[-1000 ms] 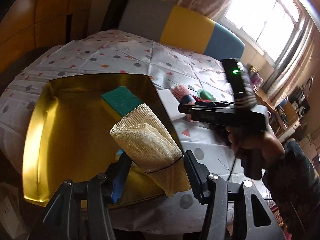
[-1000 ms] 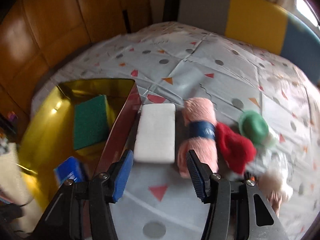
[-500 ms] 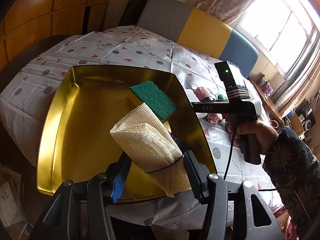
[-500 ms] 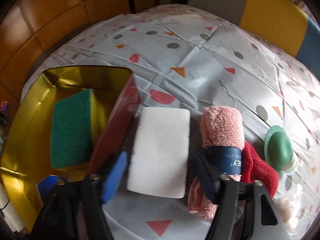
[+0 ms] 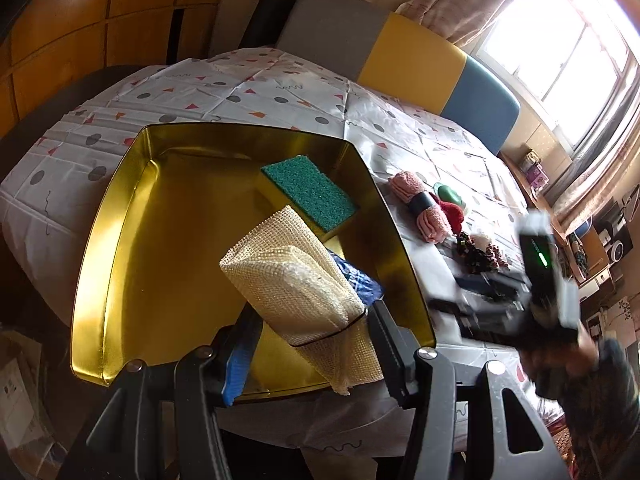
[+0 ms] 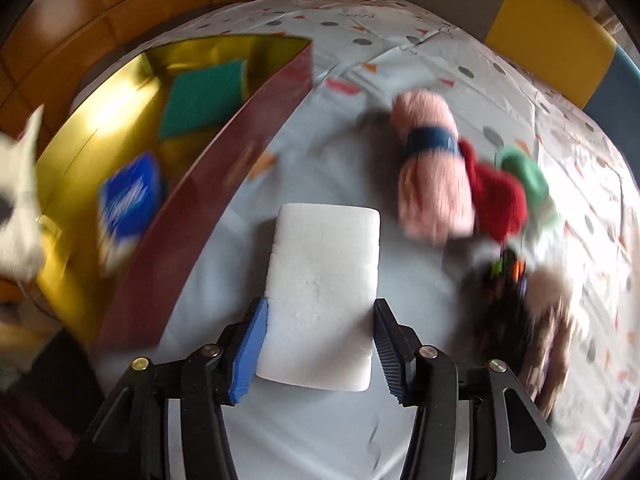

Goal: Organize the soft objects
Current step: 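Carry the beige cloth into the tray with the left tool while the right tool grasps the white foam block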

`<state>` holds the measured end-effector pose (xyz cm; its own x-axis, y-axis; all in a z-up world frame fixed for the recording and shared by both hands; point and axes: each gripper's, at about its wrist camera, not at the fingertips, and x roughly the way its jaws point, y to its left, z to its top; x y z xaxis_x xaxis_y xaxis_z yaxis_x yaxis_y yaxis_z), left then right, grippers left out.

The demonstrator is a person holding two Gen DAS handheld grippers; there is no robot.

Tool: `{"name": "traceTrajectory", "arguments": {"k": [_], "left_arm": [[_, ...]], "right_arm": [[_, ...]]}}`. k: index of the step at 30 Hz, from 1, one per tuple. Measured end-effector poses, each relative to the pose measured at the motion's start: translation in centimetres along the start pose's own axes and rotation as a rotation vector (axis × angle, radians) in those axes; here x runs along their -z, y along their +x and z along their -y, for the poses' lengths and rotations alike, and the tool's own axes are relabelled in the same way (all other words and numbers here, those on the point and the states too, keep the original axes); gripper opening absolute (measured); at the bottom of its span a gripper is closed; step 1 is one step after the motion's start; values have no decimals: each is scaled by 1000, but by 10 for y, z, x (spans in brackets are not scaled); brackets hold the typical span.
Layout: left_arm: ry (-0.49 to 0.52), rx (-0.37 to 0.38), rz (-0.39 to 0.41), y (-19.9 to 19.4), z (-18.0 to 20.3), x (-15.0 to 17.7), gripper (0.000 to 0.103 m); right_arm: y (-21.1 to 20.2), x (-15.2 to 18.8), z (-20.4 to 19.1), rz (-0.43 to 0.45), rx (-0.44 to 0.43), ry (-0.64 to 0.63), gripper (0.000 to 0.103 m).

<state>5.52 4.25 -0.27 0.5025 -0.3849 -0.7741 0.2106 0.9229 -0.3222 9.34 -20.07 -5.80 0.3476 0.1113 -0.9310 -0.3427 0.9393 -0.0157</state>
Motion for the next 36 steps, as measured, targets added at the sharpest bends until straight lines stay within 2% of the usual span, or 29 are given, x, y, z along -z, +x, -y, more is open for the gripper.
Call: {"name": "traceTrajectory", "arguments": {"k": [4, 7, 12, 16, 23, 28, 32, 36], "left_arm": [[-30, -28, -14, 2, -10, -5, 55], [-46, -40, -25, 4, -18, -10, 55], [-15, -119, -47, 18, -29, -29, 55], [27, -189, -86, 43, -35, -51, 55], [105, -280, -123, 89, -32, -91, 56], [121, -325, -129, 114, -28, -111, 63], [55, -291, -74, 106, -31, -114, 75], [26, -294, -33, 89, -31, -107, 76]], "right_arm": [[-8, 30, 5, 38, -6, 51, 53], [-10, 40, 6, 69, -13, 89, 52], [-11, 44, 2, 117, -6, 96, 52], [-11, 47, 6, 152, -37, 125, 52], [-12, 49, 7, 164, -52, 120, 53], [-11, 49, 7, 167, -48, 112, 53], [-11, 50, 8, 169, -52, 112, 54], [-10, 49, 6, 167, -45, 112, 55]]}}
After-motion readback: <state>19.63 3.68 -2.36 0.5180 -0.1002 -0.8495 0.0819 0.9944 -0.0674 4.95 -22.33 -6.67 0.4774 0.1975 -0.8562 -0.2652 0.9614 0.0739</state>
